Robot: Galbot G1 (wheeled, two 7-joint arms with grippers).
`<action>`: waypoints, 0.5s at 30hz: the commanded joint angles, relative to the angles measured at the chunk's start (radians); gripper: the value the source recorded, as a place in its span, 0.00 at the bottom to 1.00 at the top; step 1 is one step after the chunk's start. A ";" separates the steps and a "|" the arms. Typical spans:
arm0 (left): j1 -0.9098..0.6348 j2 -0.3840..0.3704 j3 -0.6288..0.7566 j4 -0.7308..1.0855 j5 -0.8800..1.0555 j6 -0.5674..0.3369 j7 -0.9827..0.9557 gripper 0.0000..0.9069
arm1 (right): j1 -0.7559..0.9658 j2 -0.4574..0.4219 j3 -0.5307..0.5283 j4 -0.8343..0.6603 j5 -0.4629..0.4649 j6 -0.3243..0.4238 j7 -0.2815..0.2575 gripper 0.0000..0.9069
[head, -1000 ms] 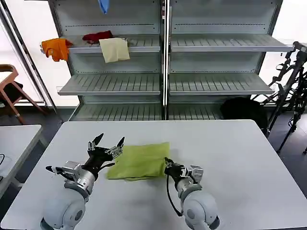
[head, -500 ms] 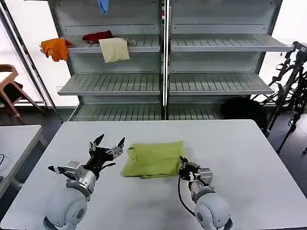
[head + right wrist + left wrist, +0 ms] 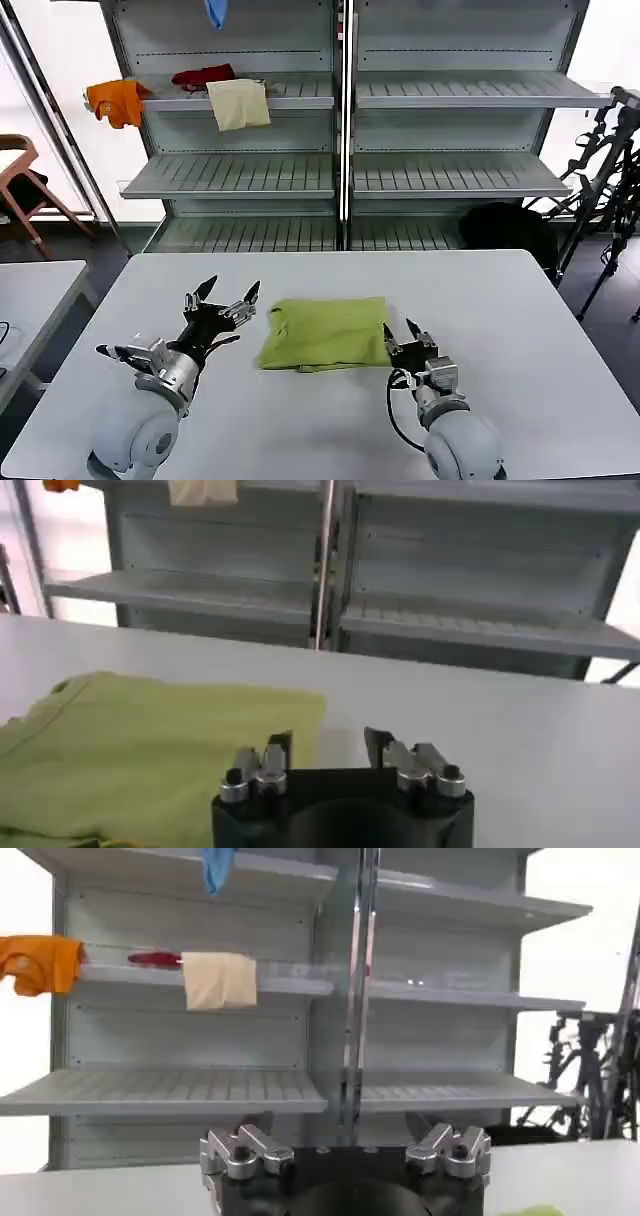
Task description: Fold and organize the clothes.
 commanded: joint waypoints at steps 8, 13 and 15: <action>-0.010 -0.008 -0.044 -0.003 -0.080 -0.031 0.013 1.00 | -0.226 -0.098 0.412 0.223 -0.189 0.027 -0.128 1.00; -0.005 0.005 -0.100 0.050 -0.088 -0.062 0.071 1.00 | -0.278 -0.117 0.536 0.188 -0.128 0.088 -0.176 1.00; -0.003 0.016 -0.131 0.074 -0.101 -0.065 0.087 1.00 | -0.290 -0.118 0.588 0.161 -0.050 0.108 -0.191 1.00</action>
